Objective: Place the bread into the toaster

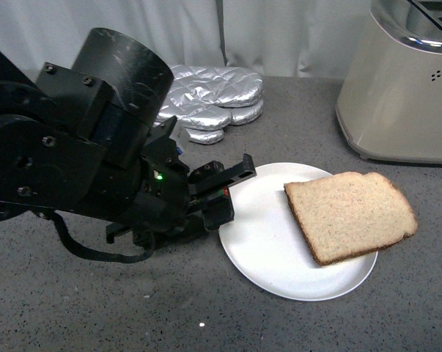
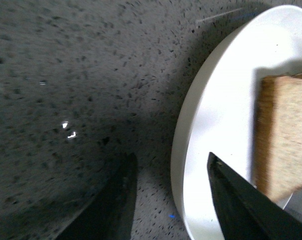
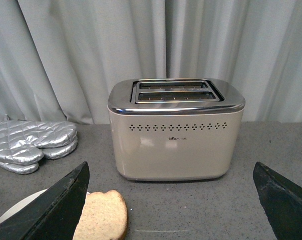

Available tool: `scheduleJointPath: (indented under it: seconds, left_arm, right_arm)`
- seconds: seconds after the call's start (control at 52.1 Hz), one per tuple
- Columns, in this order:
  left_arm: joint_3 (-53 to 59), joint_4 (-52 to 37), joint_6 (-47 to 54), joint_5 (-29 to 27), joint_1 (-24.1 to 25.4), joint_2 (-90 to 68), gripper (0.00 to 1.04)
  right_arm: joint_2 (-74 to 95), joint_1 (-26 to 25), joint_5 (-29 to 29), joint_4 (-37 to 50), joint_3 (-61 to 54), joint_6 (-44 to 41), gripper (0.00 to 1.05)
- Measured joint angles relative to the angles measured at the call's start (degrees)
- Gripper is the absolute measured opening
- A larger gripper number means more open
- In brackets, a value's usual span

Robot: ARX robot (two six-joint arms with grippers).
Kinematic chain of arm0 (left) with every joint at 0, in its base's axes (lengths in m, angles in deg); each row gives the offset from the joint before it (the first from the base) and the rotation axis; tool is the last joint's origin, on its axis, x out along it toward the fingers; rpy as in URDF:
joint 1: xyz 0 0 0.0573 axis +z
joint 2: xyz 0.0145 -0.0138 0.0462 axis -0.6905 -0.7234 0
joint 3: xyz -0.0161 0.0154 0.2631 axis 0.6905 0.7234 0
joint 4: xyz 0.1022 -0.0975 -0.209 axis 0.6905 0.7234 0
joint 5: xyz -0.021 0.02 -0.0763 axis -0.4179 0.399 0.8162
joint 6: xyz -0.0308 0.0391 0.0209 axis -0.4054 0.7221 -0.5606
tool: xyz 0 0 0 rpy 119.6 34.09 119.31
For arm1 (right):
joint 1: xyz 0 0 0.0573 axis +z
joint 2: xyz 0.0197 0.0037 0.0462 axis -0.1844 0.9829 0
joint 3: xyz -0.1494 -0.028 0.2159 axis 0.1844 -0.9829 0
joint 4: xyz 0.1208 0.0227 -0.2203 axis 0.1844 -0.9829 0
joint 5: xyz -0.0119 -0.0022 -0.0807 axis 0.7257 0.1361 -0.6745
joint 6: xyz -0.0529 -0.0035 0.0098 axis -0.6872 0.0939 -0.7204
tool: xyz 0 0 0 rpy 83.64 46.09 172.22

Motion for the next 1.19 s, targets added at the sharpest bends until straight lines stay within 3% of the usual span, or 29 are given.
scheduleJointPath:
  seconds: [0.192, 0.269, 0.327, 0.403, 0.461, 0.48, 0.519, 0.576, 0.634, 0.672, 0.73, 0.807, 0.883, 0.999, 1.191]
  left_arm:
    - [7.1, 2.9, 3.6, 2.0, 9.3, 11.1, 0.77]
    - [10.6, 5.7, 6.2, 3.7, 15.5, 16.9, 0.89]
    - [13.6, 9.2, 9.4, 4.6, 23.0, 22.8, 1.0]
    - [16.0, 13.0, 11.9, 7.8, 32.9, 29.5, 0.97]
    - [16.8, 16.3, 14.1, 11.9, 43.5, 36.3, 0.98]
    - [17.8, 13.3, 16.2, 13.6, 46.1, 36.7, 0.96]
    - [24.7, -5.4, 23.1, 18.6, 53.7, 38.3, 0.85]
    - [33.7, -23.6, 29.0, 23.2, 61.0, 40.4, 0.74]
    - [40.3, -35.6, 32.0, 27.9, 65.9, 44.7, 0.65]
    - [42.8, -37.7, 33.1, 29.8, 68.1, 49.1, 0.6]
    - [45.9, -34.1, 34.9, 31.7, 70.8, 58.8, 0.51]
    - [49.2, -21.4, 36.0, 27.8, 69.3, 74.1, 0.39]
    - [49.2, -4.1, 36.8, 17.3, 59.4, 93.3, 0.22]
    - [49.2, 8.2, 37.3, 6.5, 47.4, 108.8, 0.04]
    - [49.2, 13.9, 37.6, -7.6, 33.8, 116.1, 0.04]
  right_arm:
    - [0.0, 0.0, 0.0, 0.0, 0.0, 0.0, 0.95]
    - [0.0, 0.0, 0.0, 0.0, 0.0, 0.0, 0.95]
    - [0.0, 0.0, 0.0, 0.0, 0.0, 0.0, 0.95]
    - [0.0, 0.0, 0.0, 0.0, 0.0, 0.0, 0.95]
    - [0.0, 0.0, 0.0, 0.0, 0.0, 0.0, 0.95]
    - [0.0, 0.0, 0.0, 0.0, 0.0, 0.0, 0.95]
    - [0.0, 0.0, 0.0, 0.0, 0.0, 0.0, 0.95]
    - [0.0, 0.0, -0.2, 0.0, 0.0, 0.0, 0.95]
    - [0.0, 0.0, -0.2, 0.0, 0.0, 0.0, 0.95]
    - [0.0, 0.0, -0.1, 0.0, 0.0, 0.0, 0.95]
    - [0.0, 0.0, 0.2, 0.0, 0.0, 0.0, 0.95]
    - [0.0, 0.0, 0.1, 0.0, 0.0, 0.0, 0.95]
    - [0.0, 0.0, 0.0, 0.0, 0.0, 0.0, 0.95]
    - [0.0, 0.0, -0.1, 0.0, 0.0, 0.0, 0.95]
    - [0.0, 0.0, -0.1, 0.0, 0.0, 0.0, 0.95]
